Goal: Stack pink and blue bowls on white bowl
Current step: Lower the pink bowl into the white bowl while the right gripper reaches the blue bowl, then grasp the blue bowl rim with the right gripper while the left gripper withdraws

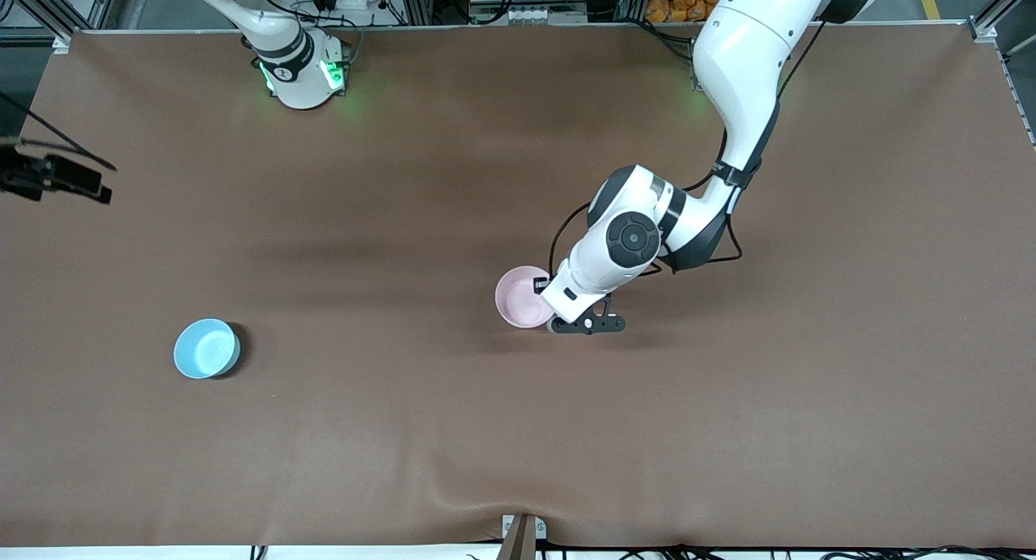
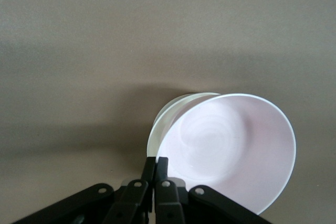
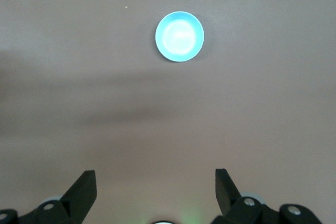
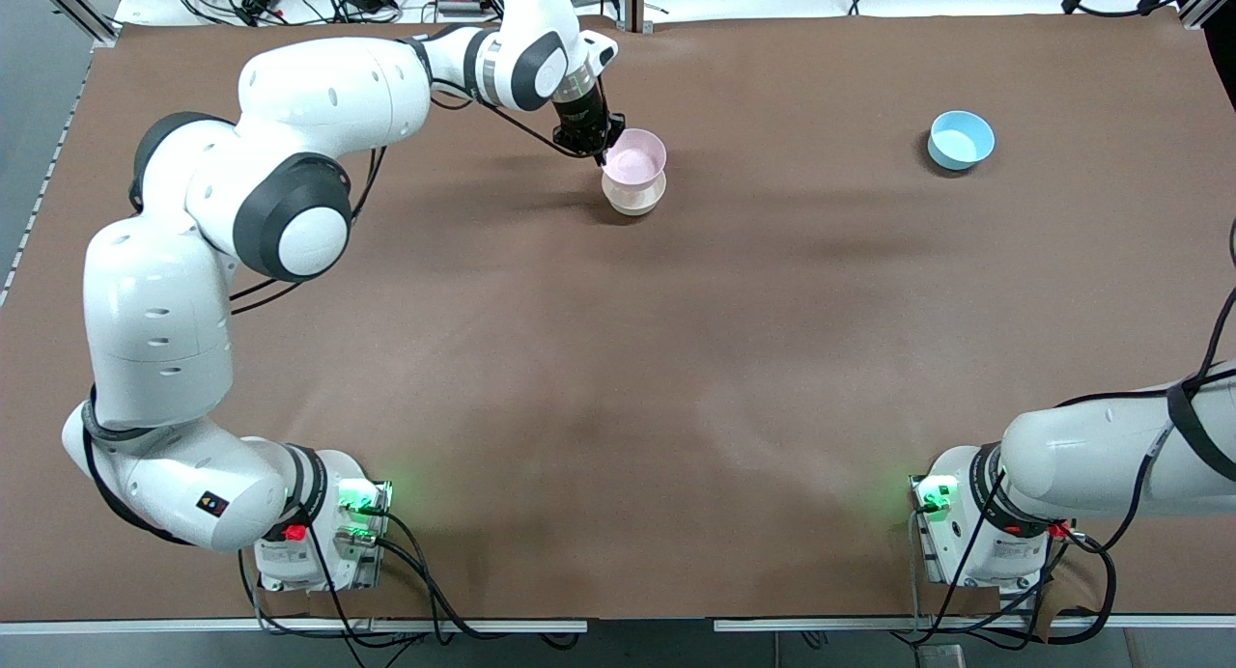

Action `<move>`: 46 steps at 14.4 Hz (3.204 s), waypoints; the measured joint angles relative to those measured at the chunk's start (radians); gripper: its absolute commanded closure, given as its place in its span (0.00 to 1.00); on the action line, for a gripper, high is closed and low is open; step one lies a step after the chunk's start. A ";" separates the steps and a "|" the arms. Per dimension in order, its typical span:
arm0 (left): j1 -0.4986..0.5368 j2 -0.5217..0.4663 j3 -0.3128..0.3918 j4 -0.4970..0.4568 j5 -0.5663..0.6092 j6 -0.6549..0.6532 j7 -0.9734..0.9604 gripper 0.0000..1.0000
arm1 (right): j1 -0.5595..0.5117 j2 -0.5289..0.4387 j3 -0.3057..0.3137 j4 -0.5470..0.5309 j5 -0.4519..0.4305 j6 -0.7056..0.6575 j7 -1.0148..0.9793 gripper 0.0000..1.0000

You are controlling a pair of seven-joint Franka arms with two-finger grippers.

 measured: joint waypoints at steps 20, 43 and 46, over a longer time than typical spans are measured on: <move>-0.009 0.027 0.005 -0.001 0.000 0.039 0.002 0.00 | -0.099 0.450 0.006 -0.207 -0.025 0.708 -0.134 0.00; 0.498 -0.437 0.035 0.019 0.221 -0.474 0.573 0.00 | -0.121 0.577 0.017 -0.120 -0.022 0.843 -0.132 1.00; 0.514 -0.519 0.034 0.019 0.220 -0.596 0.563 0.00 | -0.119 0.562 0.079 -0.089 -0.015 0.845 -0.124 1.00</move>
